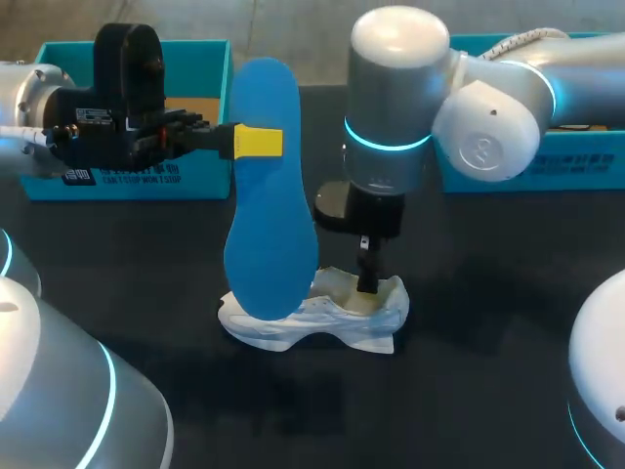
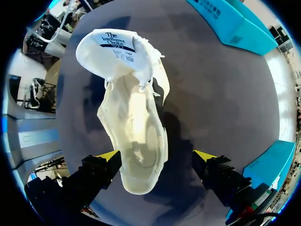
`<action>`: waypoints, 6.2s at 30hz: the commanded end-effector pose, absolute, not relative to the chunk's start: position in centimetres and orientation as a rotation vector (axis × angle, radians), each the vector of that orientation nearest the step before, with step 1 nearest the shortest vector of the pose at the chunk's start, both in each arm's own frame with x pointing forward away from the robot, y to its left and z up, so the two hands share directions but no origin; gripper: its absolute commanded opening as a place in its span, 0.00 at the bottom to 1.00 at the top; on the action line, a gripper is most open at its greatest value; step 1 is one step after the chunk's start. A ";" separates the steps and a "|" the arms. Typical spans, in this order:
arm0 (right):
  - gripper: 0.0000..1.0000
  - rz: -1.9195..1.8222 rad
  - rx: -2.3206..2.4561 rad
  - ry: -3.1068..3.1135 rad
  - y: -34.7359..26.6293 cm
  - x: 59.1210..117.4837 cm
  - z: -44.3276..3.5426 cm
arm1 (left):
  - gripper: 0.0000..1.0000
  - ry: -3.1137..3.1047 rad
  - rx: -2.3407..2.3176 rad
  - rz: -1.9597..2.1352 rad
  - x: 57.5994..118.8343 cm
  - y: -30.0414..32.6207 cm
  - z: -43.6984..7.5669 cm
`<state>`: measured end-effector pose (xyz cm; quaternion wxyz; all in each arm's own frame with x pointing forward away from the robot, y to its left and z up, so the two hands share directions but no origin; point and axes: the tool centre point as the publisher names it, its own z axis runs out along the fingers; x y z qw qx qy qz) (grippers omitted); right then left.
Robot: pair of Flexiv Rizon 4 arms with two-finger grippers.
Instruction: Take the shoe out of the shoebox, open the shoe tongue, remove and reinsert the insole, then place the shoe into the shoebox
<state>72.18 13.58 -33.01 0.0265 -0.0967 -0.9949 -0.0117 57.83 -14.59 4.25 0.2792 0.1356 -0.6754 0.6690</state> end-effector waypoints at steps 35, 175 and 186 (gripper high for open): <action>1.00 -0.101 -0.232 -3.062 15.6 73.6 -36.5 | 0.00 -1.810 0.363 1.797 57.8 -14.7 4.1; 1.00 -0.224 -2.152 -2.277 15.2 66.2 -34.5 | 0.00 -1.810 0.363 1.797 57.8 -14.7 4.1; 1.00 -0.408 -2.057 -2.368 13.6 65.9 -30.6 | 0.00 -1.810 0.363 1.797 57.8 -14.7 4.1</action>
